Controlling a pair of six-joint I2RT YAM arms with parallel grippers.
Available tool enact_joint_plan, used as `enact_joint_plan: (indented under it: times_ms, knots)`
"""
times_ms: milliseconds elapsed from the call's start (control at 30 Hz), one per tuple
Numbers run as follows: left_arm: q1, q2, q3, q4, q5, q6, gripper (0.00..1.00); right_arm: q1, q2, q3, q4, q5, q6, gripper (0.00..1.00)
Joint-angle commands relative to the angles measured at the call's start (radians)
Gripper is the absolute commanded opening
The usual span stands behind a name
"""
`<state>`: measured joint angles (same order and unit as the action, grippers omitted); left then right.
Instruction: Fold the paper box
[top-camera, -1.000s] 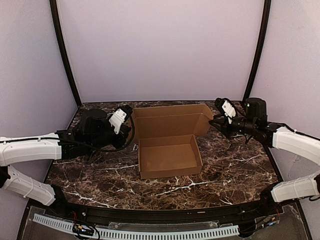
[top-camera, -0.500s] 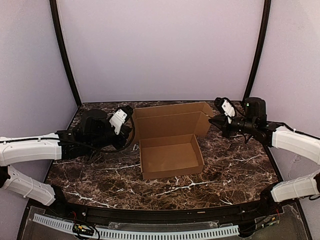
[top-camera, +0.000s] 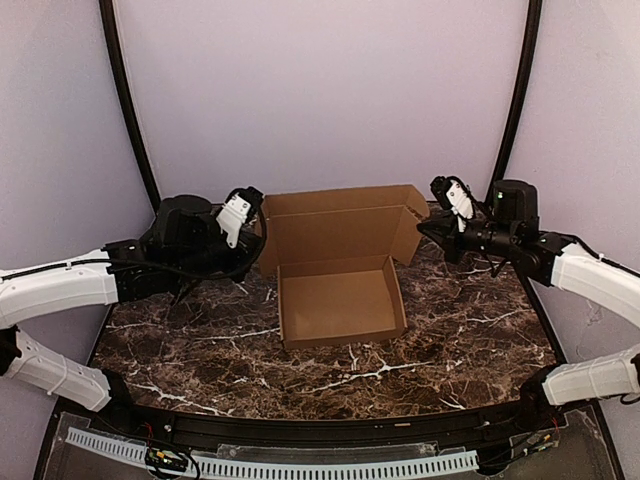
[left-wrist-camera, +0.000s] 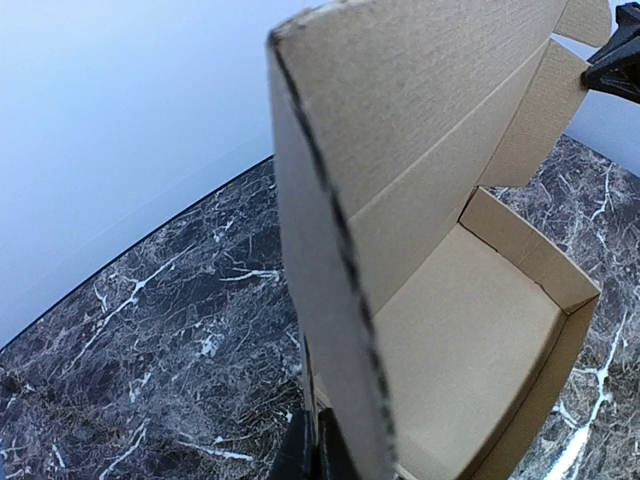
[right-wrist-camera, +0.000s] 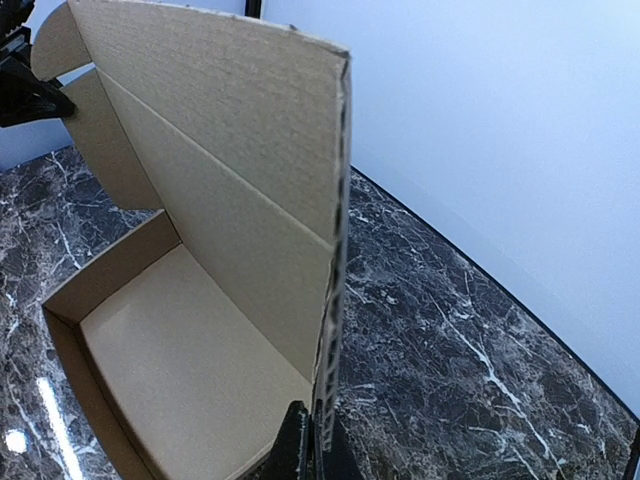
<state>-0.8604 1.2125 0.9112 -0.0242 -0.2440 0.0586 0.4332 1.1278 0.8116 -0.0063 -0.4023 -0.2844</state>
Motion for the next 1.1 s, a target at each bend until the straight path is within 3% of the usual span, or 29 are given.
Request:
enact_joint_plan:
  times_ms: [0,600,1067]
  knots:
    - [-0.003,0.027,0.070,-0.071,0.067,-0.051,0.01,0.070,-0.030,0.063,-0.069,0.046,0.090,0.00]
    - [-0.003,0.143,0.142,-0.094,0.149,-0.288,0.01,0.303,-0.008,0.103,-0.145,0.392,0.398,0.00]
    - [-0.008,0.206,0.132,-0.064,0.203,-0.412,0.01,0.495,0.019,0.011,-0.101,0.657,0.479,0.00]
